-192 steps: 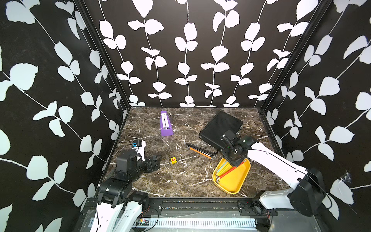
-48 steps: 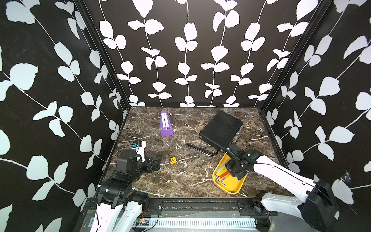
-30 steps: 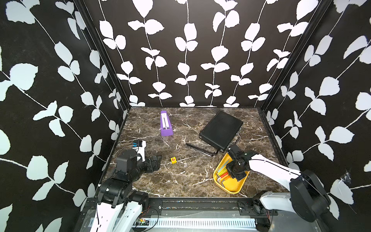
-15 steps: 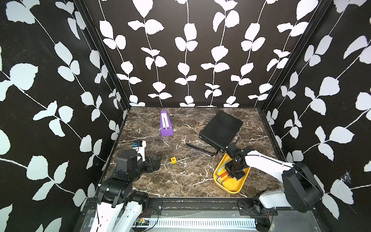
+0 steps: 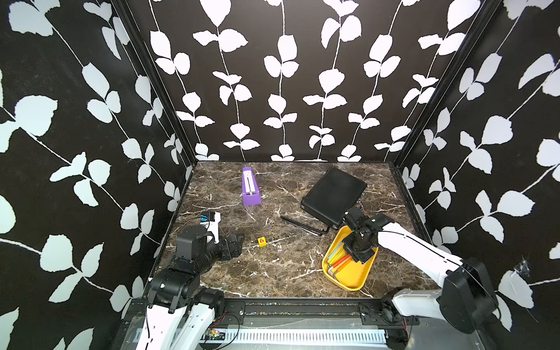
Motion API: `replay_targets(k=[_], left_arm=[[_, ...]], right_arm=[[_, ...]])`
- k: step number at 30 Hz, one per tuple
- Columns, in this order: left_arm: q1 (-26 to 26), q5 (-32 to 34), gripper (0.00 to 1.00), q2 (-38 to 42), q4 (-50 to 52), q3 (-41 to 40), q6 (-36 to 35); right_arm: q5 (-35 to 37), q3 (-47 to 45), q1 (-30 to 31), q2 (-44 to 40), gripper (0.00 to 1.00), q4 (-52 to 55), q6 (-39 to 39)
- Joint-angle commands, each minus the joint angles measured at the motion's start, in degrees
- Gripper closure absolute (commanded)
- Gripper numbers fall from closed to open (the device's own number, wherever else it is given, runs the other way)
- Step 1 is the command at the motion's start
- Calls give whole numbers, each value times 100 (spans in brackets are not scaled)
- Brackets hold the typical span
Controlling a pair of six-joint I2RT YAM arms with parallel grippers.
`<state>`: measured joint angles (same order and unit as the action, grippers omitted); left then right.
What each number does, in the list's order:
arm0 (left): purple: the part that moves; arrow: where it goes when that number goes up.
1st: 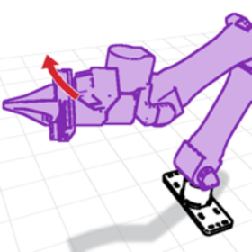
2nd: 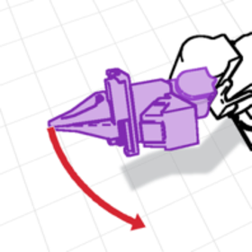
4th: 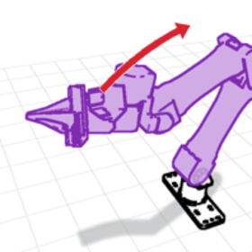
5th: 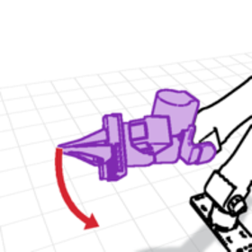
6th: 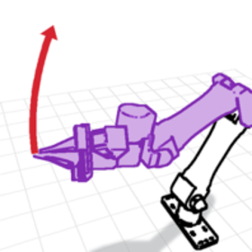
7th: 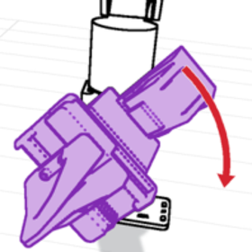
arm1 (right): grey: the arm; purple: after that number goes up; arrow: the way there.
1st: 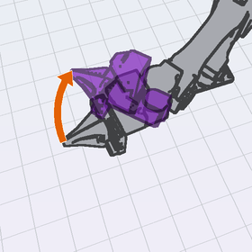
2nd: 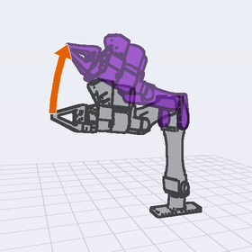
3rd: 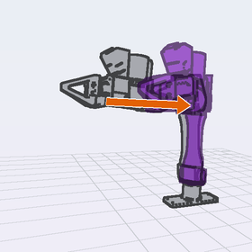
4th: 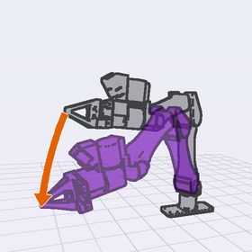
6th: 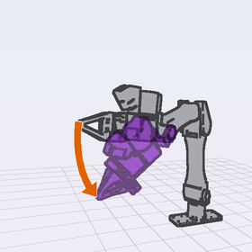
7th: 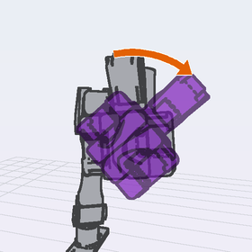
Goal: Put the hex key on the desktop into the storage box
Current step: Place the Allen key in the storage box, then adjust the storage box at the center of the board.
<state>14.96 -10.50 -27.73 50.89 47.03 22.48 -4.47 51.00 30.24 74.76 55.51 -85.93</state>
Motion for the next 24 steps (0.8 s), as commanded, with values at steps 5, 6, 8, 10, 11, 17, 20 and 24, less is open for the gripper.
replay_targets(k=[5, 6, 8, 10, 11, 17, 20, 24], left_arm=[[15, 12, 14, -13, -109, -60, -25], [16, 13, 14, -14, -106, -57, -24], [16, 21, 13, -14, -111, -57, -24], [17, 22, 13, -14, -107, -59, -24], [16, 22, 14, -22, -112, -57, -24], [20, 48, 13, -31, -97, -53, -16], [16, 58, 13, -46, -97, -49, -16], [16, 44, 14, -73, -88, -53, -21]], right_arm=[[317, 383, 34, 30, 71, 370, 428], [333, 452, 51, 81, 71, 382, 498], [353, 528, 103, 204, 73, 314, 619], [336, 588, 139, 347, 74, 161, 700], [290, 621, 161, 440, 74, 65, 810], [165, 684, 378, 749, 61, 83, 756], [22, 342, 386, 698, 56, -234, 502], [82, -39, 362, 661, 52, -414, 300]])
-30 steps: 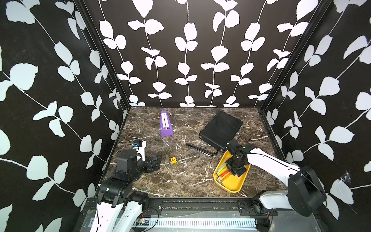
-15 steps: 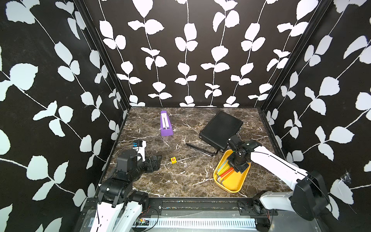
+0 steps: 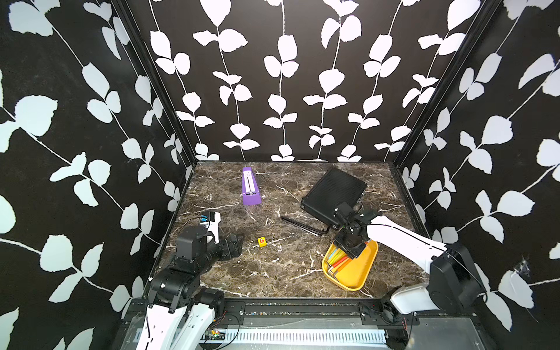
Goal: Put the hex key on the desktop into the storage box
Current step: Adjust the storage box at the center of the board.
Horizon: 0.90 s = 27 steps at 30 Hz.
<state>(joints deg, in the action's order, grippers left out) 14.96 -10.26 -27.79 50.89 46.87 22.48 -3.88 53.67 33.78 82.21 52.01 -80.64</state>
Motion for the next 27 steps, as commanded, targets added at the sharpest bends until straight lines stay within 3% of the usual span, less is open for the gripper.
replay_targets(k=[1, 8, 20, 27], left_arm=[[17, 8, 14, -75, -88, -38, -22], [15, -7, 14, -137, -84, -20, -20], [16, -2, 13, -200, -71, -14, -24], [16, 7, 14, -182, -71, -22, -24]], right_arm=[[-21, -435, -3, -106, 53, -199, -281], [-52, -692, -72, -6, 59, -598, -389], [-309, -682, -108, -75, 97, -527, -353], [-624, -686, -108, -15, 100, -682, -421]])
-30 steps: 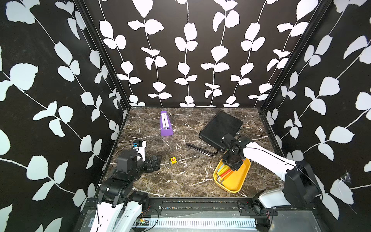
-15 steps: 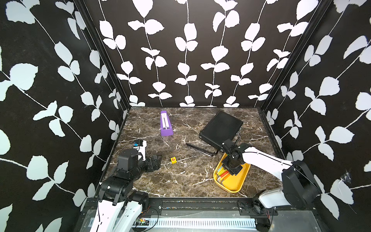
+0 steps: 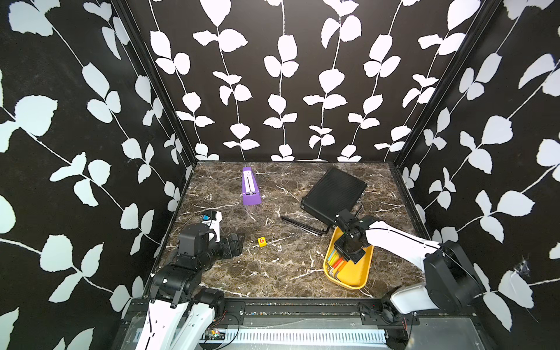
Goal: Put the hex key on the desktop into the storage box
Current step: Adjust the storage box at the center of the board.
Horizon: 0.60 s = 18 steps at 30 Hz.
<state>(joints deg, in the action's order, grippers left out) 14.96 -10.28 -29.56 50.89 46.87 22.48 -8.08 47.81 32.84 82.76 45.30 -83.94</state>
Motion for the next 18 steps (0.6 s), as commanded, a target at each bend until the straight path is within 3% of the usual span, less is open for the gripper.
replay_targets(k=[1, 12, 18], left_arm=[[16, 13, 14, 2, -70, -25, -22], [22, 8, 13, 29, -71, -13, -24], [16, 0, 13, 29, -75, -12, -24]], right_arm=[[-174, -120, -14, -69, 100, -20, -117], [-293, -575, -147, 95, 99, -534, -376], [52, 31, -134, -134, 67, 235, -22]])
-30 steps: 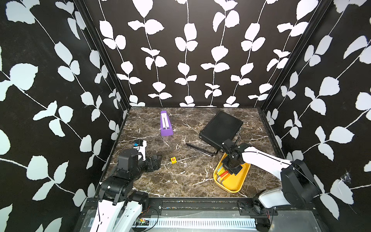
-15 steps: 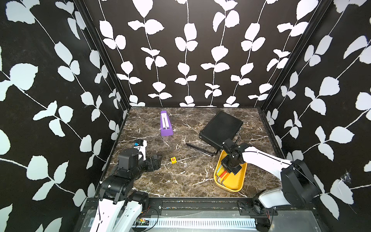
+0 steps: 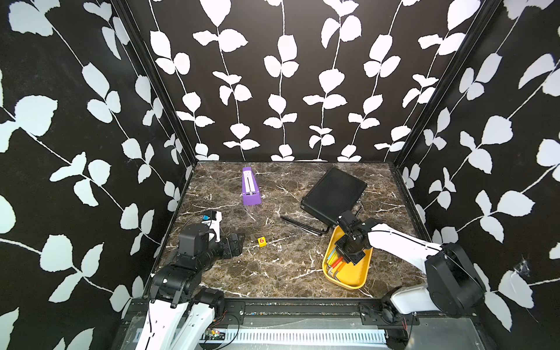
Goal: Put the hex key on the desktop into the storage box
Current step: Adjust the storage box at the center of the board, then pick up the Allen key from the center of the board.
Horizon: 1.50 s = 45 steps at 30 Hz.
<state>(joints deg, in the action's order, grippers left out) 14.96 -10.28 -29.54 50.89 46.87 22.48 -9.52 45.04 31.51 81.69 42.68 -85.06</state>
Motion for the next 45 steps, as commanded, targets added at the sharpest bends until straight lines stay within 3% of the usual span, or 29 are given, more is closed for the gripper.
replay_targets(k=[1, 6, 12, 17, 21, 27, 30, 45], left_arm=[[16, 4, 14, 35, -73, -18, -24], [16, 39, 14, 62, -72, -27, -17], [16, 79, 14, 89, -74, -22, -9], [16, 115, 14, 99, -62, -21, -11], [17, 143, 14, 115, -45, -14, 0], [16, 160, 14, 47, -37, -9, 2], [16, 176, 14, 28, -34, -8, 1], [16, 266, 14, -38, -1, 0, 28]], right_arm=[[261, 408, 2, -84, 64, 617, 132], [594, 1042, 87, -314, 51, 1172, 426], [746, 1955, 358, 431, 56, 977, 1305], [969, 3423, 749, 1666, 62, 834, 3369], [937, 3992, 865, 2259, 65, 713, 5051], [411, 4770, 907, 2980, 67, 1122, 6695], [519, 5182, 1036, 3454, 68, 1605, 7246], [1124, 5713, 1154, 4346, 68, 1989, 7639]])
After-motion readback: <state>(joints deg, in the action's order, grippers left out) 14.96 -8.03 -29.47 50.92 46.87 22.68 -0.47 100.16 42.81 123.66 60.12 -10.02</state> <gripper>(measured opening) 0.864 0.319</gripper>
